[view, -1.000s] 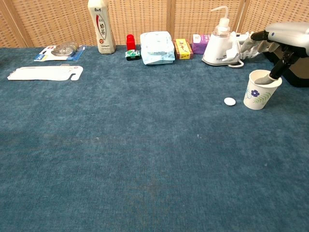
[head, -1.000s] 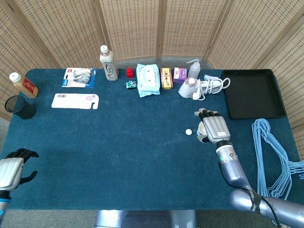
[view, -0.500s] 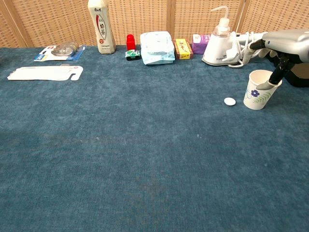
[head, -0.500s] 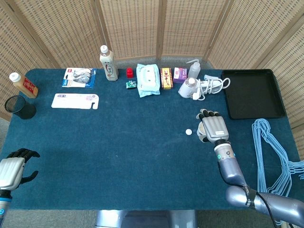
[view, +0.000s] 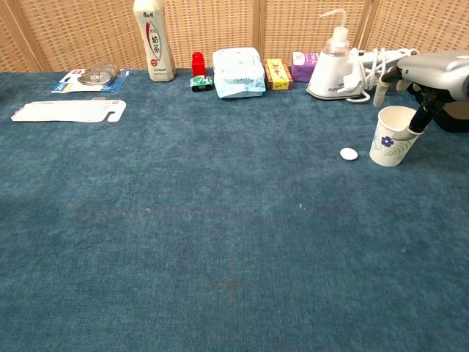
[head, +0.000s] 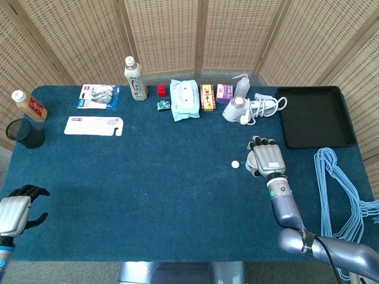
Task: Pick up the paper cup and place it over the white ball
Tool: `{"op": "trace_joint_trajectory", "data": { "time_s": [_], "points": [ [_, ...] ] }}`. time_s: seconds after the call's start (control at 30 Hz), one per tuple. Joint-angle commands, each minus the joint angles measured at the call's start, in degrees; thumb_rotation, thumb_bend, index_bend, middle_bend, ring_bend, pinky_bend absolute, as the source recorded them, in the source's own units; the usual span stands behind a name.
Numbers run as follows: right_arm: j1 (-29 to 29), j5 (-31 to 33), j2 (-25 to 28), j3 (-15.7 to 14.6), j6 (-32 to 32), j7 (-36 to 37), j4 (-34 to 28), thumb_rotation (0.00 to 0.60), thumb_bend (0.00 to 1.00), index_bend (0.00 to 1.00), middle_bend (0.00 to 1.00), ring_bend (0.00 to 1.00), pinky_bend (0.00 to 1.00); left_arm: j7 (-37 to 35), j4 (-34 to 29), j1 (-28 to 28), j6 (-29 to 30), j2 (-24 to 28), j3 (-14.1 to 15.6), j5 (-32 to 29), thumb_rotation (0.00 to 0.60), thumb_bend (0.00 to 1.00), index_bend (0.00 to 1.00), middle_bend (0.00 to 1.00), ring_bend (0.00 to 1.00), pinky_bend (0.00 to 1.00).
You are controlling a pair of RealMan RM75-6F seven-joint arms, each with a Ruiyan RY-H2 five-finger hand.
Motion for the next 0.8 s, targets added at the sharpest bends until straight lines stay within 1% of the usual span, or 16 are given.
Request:
{"op": "trace_joint_trajectory", "data": {
  "time_s": [0.03,0.47,0.63,0.8],
  "points": [
    [0.38,0.43,-0.60,-0.32,0.00,-0.32,1.00,0.583,0.26,0.33,0.15,0.19,0.18,-0.01,0.03,-0.01,-0.02,0.01,0.03,0.01,0.559,0.23,0.37,0.38,0.25,0.28],
    [0.39,-0.92,-2.45,-0.47,-0.18,2.77,5.04,0.585,0.27,0.47,0.21,0.22,0.19,-0.22,0.20,-0.08,-0.05,0.08,0.04,-0.04,0.553,0.23,0.37,0.38,0.25,0.28],
    [-0.05,-1.86,-1.27,0.40,-0.38,5.28,3.31,0.582,0.26,0.48,0.22,0.22,0.19,-0.23,0.34,-0.16,-0.08,-0.04,0.01,-0.02,0.553,0.23,0.37,0.38,0.25,0.28],
    [-0.96,-1.68,1.49,2.27,-1.75,9.95,-0.32,0.583,0.27,0.48,0.22,0.22,0.20,-0.31,0.50,-0.13,-0.06,-0.09,0.00,-0.13,0.558,0.23,0.37,0.38,0.25,0.28]
  ]
}}
